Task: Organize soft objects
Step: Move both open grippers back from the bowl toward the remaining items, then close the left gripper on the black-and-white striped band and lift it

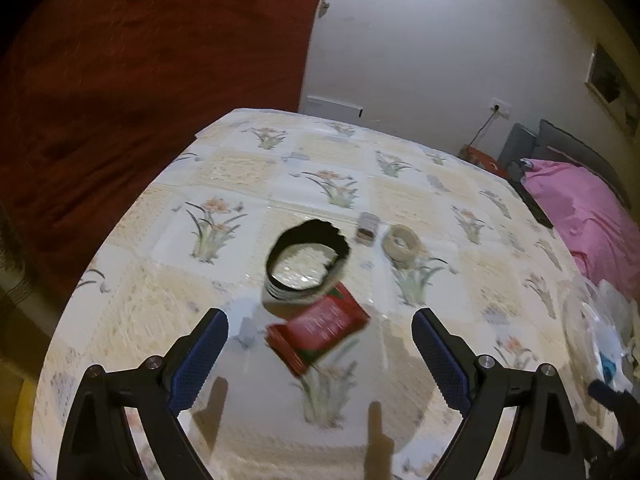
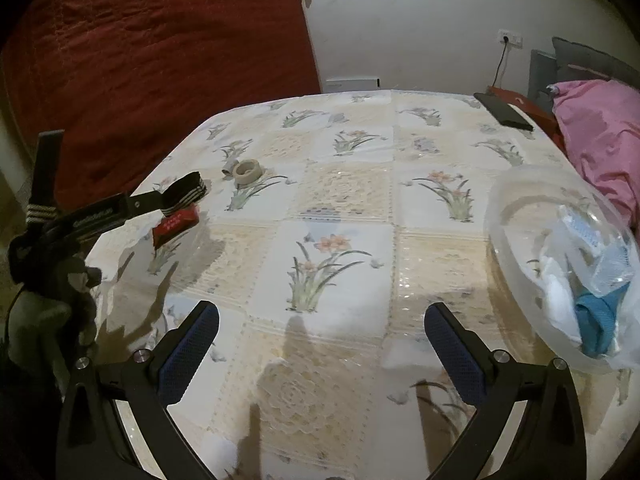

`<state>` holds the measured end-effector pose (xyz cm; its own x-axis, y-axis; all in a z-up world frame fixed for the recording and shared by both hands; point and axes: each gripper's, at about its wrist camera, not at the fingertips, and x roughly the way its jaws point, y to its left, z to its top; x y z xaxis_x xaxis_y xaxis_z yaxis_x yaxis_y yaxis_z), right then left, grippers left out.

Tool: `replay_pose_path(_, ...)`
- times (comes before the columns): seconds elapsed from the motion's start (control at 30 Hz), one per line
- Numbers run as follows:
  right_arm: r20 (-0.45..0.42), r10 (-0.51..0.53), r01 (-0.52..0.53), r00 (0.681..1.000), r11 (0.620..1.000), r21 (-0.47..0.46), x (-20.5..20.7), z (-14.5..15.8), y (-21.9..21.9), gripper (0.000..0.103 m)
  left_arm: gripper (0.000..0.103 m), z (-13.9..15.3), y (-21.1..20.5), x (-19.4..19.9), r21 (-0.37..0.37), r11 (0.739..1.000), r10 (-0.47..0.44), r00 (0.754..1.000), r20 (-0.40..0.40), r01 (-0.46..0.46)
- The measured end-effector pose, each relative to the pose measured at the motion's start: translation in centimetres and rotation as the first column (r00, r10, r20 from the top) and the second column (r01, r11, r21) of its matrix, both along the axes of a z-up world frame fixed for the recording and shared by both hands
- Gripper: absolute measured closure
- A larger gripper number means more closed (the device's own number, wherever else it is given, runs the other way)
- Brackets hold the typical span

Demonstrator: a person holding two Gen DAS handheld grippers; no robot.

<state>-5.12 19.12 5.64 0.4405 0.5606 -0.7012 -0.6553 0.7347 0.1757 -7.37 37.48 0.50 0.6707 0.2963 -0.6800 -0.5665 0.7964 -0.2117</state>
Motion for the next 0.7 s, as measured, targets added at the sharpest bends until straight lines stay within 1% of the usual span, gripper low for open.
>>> replay_pose_path(0.17, -0.050, -0.002, 0.004, 0.999, 0.999, 0.044, 1.0, -0.4, 0.3, 0.000, 0.007, -0.3, 1.6, 1.5, 0.003, 1.000, 0.007, 0.999, -0.032, -0.007)
replay_pose_path(0.4, -0.045, -0.016, 0.017, 0.999, 1.000, 0.026, 1.9, -0.4, 1.1, 0.000, 0.007, -0.7, 2.7, 3.2, 0.007, 1.000, 0.005, 0.999, -0.051, -0.005)
replay_pose_path(0.57, -0.046, -0.003, 0.004, 0.999, 1.000, 0.010, 2.3, -0.6, 2.1, 0.000, 0.007, -1.4, 3.3, 4.3, 0.003, 1.000, 0.009, 0.997, -0.077, -0.009)
replay_pose_path(0.7, -0.045, 0.006, -0.006, 0.999, 1.000, -0.006, 2.6, -0.9, 3.0, 0.000, 0.007, -1.8, 3.7, 5.1, -0.001, 1.000, -0.001, 0.997, -0.082, 0.001)
